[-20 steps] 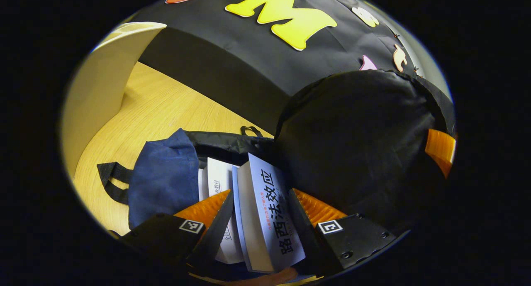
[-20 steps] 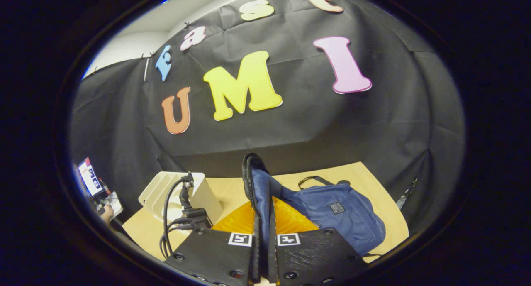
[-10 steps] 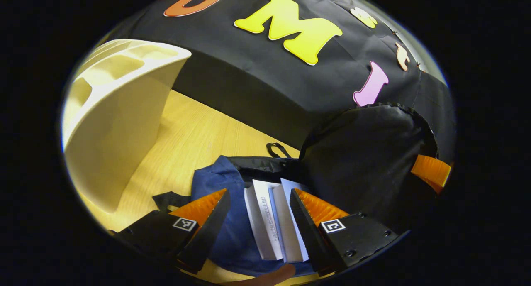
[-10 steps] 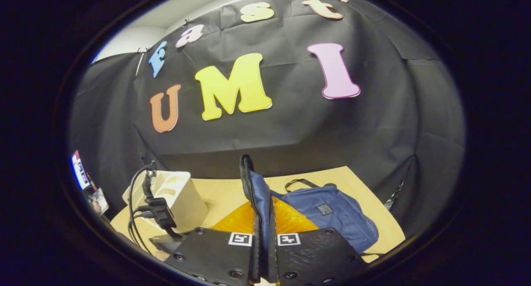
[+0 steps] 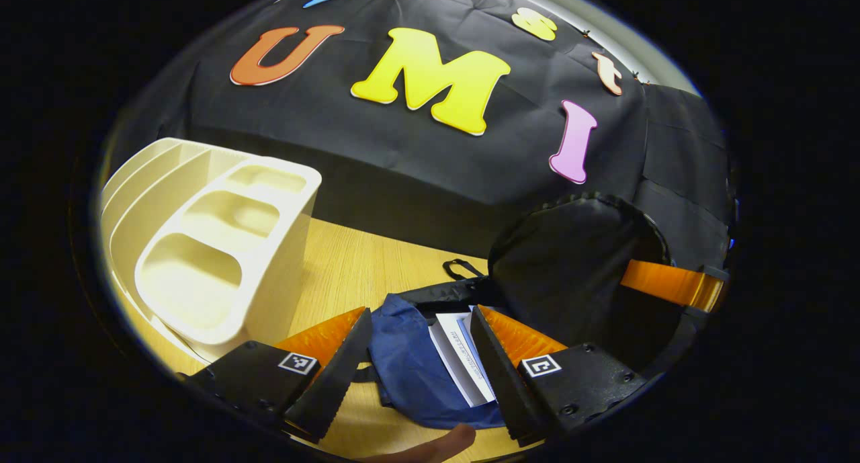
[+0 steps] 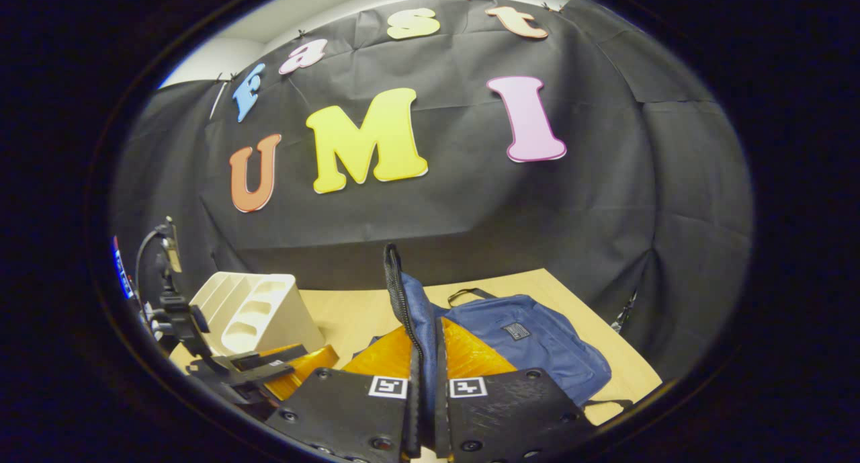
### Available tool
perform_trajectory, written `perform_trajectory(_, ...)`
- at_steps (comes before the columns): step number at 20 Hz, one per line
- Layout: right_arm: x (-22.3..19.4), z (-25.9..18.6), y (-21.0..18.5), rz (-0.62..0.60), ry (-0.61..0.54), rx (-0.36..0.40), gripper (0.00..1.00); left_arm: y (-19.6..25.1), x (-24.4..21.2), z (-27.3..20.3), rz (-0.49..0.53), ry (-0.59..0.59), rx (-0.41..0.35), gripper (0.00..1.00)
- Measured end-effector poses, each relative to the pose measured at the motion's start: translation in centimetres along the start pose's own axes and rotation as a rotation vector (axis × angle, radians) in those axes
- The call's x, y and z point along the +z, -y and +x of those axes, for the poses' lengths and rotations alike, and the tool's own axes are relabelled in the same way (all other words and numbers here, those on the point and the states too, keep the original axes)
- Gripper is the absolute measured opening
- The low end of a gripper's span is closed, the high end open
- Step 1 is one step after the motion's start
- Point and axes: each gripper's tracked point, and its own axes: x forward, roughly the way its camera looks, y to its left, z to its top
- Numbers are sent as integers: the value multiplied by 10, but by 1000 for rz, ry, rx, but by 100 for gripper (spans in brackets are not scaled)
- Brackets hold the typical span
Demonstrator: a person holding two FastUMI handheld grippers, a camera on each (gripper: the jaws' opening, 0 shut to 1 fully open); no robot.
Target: Open the schoolbag, grab two books from the bookshelf and put them into the schoolbag.
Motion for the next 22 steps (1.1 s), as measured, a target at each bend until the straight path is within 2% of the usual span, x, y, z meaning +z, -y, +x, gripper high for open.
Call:
perform_trajectory(7,-17,-10,4,7,12,-45,10,-13,28,-48,87,118,0,98)
perform_trajectory(14,-33,-18,3,-20,1,-74,10,-47,59,-115,205,244,129,98)
perform_trajectory(18,-38,-21,2,-53,9,-109,12,-64,59,-146,209,275,176,100)
perform_trajectory(20,-45,-23,-1,-64,4,-114,13,-72,54,-159,213,281,184,98)
perform_trajectory(21,-49,-24,-3,-66,-1,-108,18,-76,54,-166,210,285,196,98)
perform_trajectory(22,-54,-26,-4,-69,-9,-106,18,-79,52,-171,208,284,204,98)
